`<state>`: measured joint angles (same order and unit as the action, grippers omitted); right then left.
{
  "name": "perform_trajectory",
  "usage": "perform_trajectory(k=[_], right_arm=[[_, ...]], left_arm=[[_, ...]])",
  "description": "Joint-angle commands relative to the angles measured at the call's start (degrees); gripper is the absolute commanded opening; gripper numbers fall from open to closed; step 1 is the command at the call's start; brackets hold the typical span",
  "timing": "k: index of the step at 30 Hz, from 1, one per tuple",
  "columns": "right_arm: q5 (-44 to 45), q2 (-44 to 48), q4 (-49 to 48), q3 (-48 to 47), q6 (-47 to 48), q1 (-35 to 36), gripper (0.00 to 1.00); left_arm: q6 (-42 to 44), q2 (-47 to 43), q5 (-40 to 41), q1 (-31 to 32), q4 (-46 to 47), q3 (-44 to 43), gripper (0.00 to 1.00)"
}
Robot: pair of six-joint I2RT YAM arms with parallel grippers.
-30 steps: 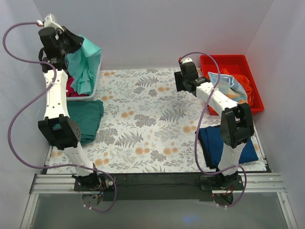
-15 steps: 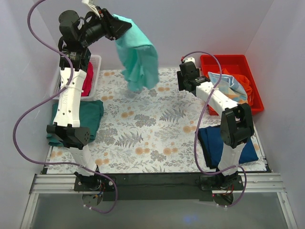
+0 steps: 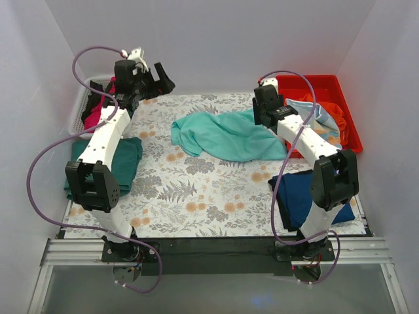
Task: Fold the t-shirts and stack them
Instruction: Move the tshirt to the center of the board, then flatten out the tshirt
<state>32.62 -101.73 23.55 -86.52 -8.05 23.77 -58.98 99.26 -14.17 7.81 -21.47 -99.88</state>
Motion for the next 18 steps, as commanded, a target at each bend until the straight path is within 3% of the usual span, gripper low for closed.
perform_trajectory(k=[1, 2, 6, 11, 18], right_arm=[[-7.8, 4.3, -3.5, 4.6, 7.4, 2.0, 0.55], [-7.7, 5.0, -4.3, 6.2, 7.3, 2.2, 0.52], [-9.5, 4.4, -2.8, 6.9, 2.4, 2.2, 0.54], [-14.2, 0.7, 0.9, 5.4, -3.0, 2.2, 0.55], [-15.8, -0.1, 1.0, 6.3, -6.0, 2.2, 0.56]], left_arm=[[-1.7, -4.4, 3.3, -0.2, -1.4, 8.4, 0.91], [-1.8, -5.3, 1.2, 0.0, -1.4, 10.3, 0.91], [-2.5, -7.2, -1.3, 1.6, -3.2, 20.0, 0.83], [-3.2, -6.6, -8.1, 5.4, -5.1, 25.4, 0.58], [-2.7, -4.5, -7.3, 11.8, -5.8, 30.3, 0.57]])
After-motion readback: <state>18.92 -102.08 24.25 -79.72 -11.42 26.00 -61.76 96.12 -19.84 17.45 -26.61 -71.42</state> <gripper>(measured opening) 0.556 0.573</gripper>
